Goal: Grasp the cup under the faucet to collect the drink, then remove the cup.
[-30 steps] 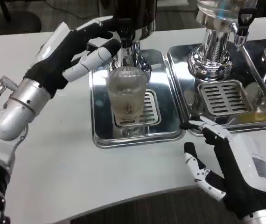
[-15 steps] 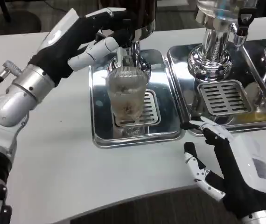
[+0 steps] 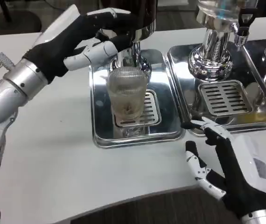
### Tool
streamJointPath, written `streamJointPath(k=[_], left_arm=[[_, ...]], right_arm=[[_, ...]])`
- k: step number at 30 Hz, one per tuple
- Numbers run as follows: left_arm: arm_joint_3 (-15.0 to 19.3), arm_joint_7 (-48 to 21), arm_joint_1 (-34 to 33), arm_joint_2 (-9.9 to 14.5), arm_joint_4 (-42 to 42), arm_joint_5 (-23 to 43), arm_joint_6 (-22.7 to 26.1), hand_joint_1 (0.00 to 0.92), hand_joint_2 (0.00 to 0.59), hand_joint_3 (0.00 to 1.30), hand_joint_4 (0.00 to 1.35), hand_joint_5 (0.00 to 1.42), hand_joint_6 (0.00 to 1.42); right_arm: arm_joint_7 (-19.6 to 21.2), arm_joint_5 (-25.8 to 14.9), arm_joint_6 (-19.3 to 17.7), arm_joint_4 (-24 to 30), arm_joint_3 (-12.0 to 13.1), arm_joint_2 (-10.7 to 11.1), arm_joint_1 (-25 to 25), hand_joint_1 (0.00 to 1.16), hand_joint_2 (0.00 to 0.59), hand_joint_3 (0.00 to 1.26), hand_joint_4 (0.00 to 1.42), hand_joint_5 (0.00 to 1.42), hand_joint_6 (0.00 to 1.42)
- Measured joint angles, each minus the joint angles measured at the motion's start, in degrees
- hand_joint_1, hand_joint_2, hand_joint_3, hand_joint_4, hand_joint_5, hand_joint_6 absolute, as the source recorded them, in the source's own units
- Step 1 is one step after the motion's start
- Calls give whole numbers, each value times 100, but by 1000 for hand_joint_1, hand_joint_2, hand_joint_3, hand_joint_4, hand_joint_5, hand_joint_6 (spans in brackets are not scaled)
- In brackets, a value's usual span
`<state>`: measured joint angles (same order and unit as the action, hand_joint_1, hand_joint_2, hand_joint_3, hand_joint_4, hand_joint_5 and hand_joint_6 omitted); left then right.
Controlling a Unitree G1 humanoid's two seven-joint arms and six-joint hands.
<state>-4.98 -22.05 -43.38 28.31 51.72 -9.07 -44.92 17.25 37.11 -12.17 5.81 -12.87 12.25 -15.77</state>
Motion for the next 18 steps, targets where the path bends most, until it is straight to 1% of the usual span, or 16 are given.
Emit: streamJointPath(k=[2, 7, 9, 11, 15, 16, 17, 18], left_arm=[[0, -30, 32, 7, -66, 20, 19, 0, 65, 319, 302, 311, 531], [5, -103, 136, 15, -232, 151, 110, 0, 64, 325, 304, 316, 531], [6, -116, 180, 17, -295, 183, 135, 0, 64, 327, 306, 318, 531], [9, -140, 219, 22, -368, 209, 171, 0, 64, 328, 310, 319, 531], [10, -162, 247, 28, -451, 228, 226, 0, 64, 330, 315, 321, 531], [12, -172, 255, 29, -471, 235, 237, 0, 64, 330, 315, 321, 531], [15, -195, 273, 30, -517, 241, 249, 0, 64, 330, 316, 321, 531], [17, -203, 284, 30, -540, 248, 252, 0, 64, 330, 316, 321, 531]], right_arm=[[-29, -64, 0, -10, 35, -13, 20, 430, 499, 361, 197, 210, 384], [-125, -370, 2, -94, 141, -55, 130, 429, 499, 361, 197, 210, 382], [-142, -446, 2, -110, 156, -77, 179, 435, 487, 350, 188, 210, 381], [-183, -561, 2, -147, 180, -115, 248, 452, 461, 348, 187, 219, 381], [-264, -672, 4, -213, 196, -137, 364, 460, 455, 348, 187, 221, 381], [-287, -710, 6, -231, 199, -140, 383, 467, 440, 341, 187, 220, 381], [-309, -737, 15, -273, 219, -150, 416, 477, 409, 330, 187, 220, 381], [-320, -742, 31, -293, 233, -154, 432, 480, 401, 328, 187, 220, 381]])
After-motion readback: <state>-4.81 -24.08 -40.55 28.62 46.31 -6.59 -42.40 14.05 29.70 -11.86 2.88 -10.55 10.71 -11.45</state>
